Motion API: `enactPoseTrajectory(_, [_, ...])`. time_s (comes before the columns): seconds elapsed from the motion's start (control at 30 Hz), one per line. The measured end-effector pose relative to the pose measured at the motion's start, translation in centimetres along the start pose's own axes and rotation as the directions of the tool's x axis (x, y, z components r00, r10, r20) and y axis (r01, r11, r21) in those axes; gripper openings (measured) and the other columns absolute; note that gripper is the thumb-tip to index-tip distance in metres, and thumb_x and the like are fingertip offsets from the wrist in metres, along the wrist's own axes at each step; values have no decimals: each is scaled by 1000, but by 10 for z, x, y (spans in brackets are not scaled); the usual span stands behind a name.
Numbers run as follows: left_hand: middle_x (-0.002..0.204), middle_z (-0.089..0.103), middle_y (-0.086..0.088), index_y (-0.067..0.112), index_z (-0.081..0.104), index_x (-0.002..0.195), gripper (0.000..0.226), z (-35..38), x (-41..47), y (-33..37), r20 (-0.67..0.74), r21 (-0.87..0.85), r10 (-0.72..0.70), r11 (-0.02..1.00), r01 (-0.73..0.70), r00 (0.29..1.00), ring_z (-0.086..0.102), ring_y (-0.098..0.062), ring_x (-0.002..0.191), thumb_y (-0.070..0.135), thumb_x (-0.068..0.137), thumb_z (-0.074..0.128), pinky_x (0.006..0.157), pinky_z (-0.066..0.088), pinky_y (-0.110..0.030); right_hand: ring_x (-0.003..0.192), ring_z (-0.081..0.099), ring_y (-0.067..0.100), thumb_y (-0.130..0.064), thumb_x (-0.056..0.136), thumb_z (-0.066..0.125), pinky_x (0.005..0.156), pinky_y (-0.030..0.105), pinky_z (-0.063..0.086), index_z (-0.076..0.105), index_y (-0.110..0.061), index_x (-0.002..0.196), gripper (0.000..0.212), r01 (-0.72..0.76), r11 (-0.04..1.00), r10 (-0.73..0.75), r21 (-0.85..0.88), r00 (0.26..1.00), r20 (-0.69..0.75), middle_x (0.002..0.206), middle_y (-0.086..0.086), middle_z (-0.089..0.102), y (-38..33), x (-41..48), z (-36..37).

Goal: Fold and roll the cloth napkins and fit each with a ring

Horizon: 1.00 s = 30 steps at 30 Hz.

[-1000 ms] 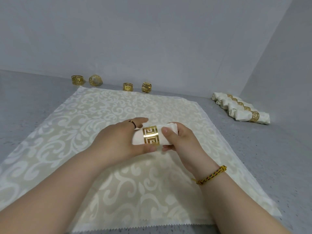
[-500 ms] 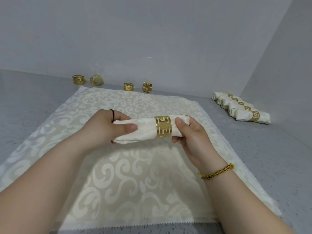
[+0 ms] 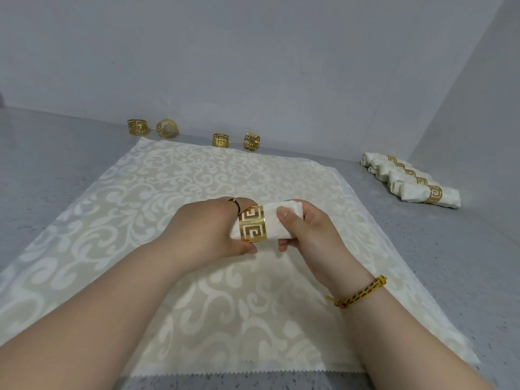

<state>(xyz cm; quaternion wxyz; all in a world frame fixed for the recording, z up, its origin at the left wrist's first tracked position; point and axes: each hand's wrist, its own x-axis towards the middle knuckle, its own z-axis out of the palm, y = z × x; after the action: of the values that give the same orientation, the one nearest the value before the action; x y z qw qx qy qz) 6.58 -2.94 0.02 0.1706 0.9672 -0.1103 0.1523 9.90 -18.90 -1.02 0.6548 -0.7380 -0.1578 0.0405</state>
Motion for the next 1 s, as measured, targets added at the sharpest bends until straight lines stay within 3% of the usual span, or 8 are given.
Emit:
enactPoseTrajectory(0.13, [113, 58, 16, 44, 44, 121, 48, -2, -1, -2, -30, 22, 29, 999, -29, 999, 55, -9, 100, 43, 76, 64, 73, 41, -24, 43, 49, 7, -13, 91, 48, 51, 22, 43, 57, -5, 87, 12, -27, 1000, 27, 14, 1000, 9, 69, 11, 55, -3, -1, -3])
enactPoseTrajectory(0.3, [111, 59, 16, 45, 46, 120, 47, -4, 0, -7, -92, 43, 39, 998, -35, 995, 56, -10, 96, 38, 77, 62, 61, 28, -7, 41, 47, 7, -10, 92, 47, 45, 19, 43, 56, -6, 79, 16, -46, 996, 49, 81, 998, -33, 61, 8, 51, -8, -3, -8])
enactPoseTrajectory(0.57, [108, 60, 14, 44, 46, 120, 47, -1, -1, -7, -78, 50, 25, 999, -21, 997, 56, -10, 93, 39, 76, 62, 60, 29, -8, 40, 47, 6, -9, 91, 48, 42, 18, 43, 55, -3, 77, 17, -95, 987, 97, 129, 995, -8, 60, 7, 51, -13, -4, -12])
enactPoseTrajectory(0.7, [112, 58, 16, 43, 45, 121, 50, 2, 0, -9, -41, 47, 15, 999, -13, 999, 56, -10, 96, 39, 75, 63, 63, 36, -17, 43, 50, 7, -13, 92, 47, 45, 18, 46, 55, -5, 83, 14, -189, 975, 181, 114, 981, 75, 58, 1, 56, -11, -3, -16])
enactPoseTrajectory(0.77, [119, 55, 18, 43, 42, 126, 56, 4, 0, -11, -9, 36, -15, 999, 15, 1000, 54, -9, 103, 40, 75, 64, 73, 39, -21, 57, 54, 6, -16, 90, 51, 55, 18, 49, 53, -11, 101, 12, -213, 977, 209, 18, 969, 129, 79, -1, 56, -12, -3, -19])
enactPoseTrajectory(0.83, [126, 52, 19, 42, 35, 132, 65, 5, 0, -13, 26, 36, -42, 999, 41, 999, 52, -8, 111, 43, 75, 65, 80, 37, -20, 89, 53, 6, -20, 82, 63, 78, 17, 46, 39, -25, 125, 49, -110, 950, 147, -292, 984, 105, 106, -10, 48, -13, -3, -24])
enactPoseTrajectory(0.9, [128, 51, 18, 41, 32, 135, 69, 8, 0, -13, 51, 41, -53, 998, 51, 997, 51, -9, 114, 45, 74, 65, 82, 36, -19, 120, 33, 8, -27, 73, 73, 101, 21, 27, 23, -33, 138, 83, 58, 768, 27, -638, 992, 123, 129, -14, 33, -12, -4, -24])
enactPoseTrajectory(1.0, [129, 51, 17, 41, 31, 136, 74, 10, 1, -9, 75, 31, -47, 999, 45, 996, 51, -9, 114, 47, 72, 67, 81, 36, -19, 129, 24, 11, -32, 73, 71, 98, 17, 9, 26, -30, 138, 79, 239, 511, -76, -826, 969, 234, 138, -11, 34, -3, -4, -17])
